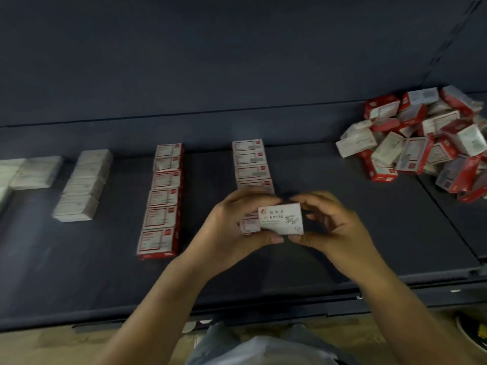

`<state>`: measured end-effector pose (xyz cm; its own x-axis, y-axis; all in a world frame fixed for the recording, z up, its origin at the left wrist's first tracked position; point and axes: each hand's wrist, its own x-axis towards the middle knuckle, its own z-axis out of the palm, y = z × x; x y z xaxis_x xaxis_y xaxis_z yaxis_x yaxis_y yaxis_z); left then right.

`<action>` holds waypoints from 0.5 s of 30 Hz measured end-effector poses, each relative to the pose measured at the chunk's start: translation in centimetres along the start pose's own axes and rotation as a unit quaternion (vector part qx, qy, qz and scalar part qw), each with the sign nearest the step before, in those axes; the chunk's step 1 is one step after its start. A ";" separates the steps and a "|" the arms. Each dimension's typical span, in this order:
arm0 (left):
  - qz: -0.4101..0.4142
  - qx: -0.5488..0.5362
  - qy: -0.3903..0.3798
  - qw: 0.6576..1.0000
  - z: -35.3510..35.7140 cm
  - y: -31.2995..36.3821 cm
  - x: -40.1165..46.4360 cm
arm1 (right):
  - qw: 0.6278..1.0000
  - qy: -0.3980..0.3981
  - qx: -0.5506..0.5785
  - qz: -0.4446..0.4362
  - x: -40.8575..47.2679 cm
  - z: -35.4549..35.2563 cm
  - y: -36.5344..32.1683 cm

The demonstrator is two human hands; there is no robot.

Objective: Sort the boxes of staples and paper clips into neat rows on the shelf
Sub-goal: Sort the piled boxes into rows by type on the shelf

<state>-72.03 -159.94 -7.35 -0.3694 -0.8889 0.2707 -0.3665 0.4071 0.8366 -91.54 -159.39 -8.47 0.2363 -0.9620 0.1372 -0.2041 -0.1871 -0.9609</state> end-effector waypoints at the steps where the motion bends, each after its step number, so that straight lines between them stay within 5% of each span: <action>1: 0.025 0.065 0.013 0.998 -1.3 -0.5 -0.6 | 1.000 -0.001 0.003 -0.010 0.4 1.4 -0.2; 8: 0.114 0.268 0.062 0.955 -9.5 -3.8 -5.8 | 0.998 -0.033 -0.013 -0.055 3.1 11.0 -1.6; 15: 0.000 0.305 0.104 0.947 -16.8 -7.0 -11.5 | 0.982 -0.027 -0.140 -0.122 4.8 20.6 -2.7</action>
<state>-50.84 -156.06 -8.36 -0.2171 -0.8853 0.4112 -0.8150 0.3962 0.4228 -70.34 -159.40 -10.18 0.3594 -0.8708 0.3354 -0.3867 -0.4661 -0.7958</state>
